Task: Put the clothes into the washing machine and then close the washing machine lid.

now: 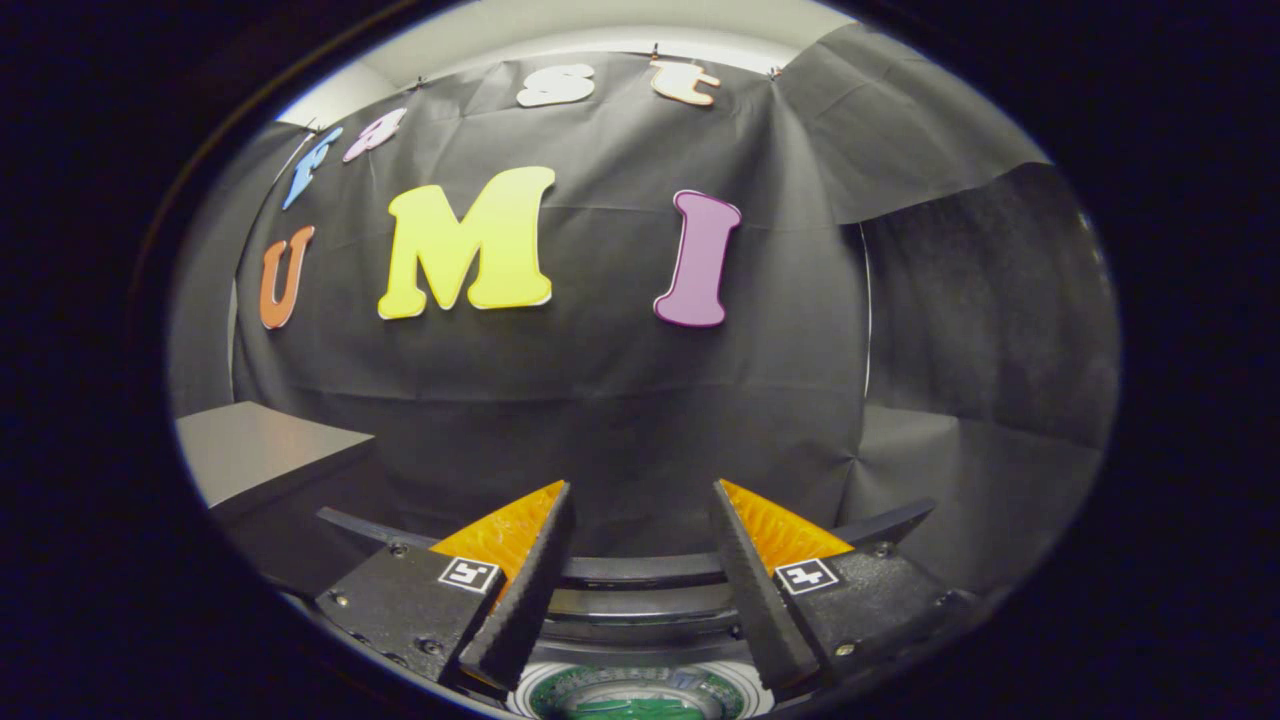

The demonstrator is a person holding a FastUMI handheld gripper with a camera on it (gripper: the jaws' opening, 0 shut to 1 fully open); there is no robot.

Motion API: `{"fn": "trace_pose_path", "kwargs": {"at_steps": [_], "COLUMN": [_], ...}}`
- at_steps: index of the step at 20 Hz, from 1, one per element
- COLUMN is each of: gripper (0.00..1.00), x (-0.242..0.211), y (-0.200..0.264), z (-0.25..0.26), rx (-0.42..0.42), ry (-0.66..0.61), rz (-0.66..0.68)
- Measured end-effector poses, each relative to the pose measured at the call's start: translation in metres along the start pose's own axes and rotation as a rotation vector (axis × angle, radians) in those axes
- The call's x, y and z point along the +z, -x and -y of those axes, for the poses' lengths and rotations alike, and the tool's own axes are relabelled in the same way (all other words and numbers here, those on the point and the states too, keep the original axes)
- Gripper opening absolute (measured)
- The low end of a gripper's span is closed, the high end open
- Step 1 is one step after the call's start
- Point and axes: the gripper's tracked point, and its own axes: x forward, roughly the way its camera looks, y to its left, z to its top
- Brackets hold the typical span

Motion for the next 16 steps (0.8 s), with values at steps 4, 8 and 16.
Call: {"fn": "trace_pose_path", "kwargs": {"at_steps": [4, 8, 16], "gripper": [0.86, 0.86, 0.86], "x": [0.0, -0.003, -0.014], "y": [0.002, 0.007, 0.02], "z": [0.001, 0.001, 0.005], "rx": [-0.002, -0.002, -0.009], "ry": [0.005, 0.003, 0.018], "rz": [0.002, -0.007, -0.063]}}
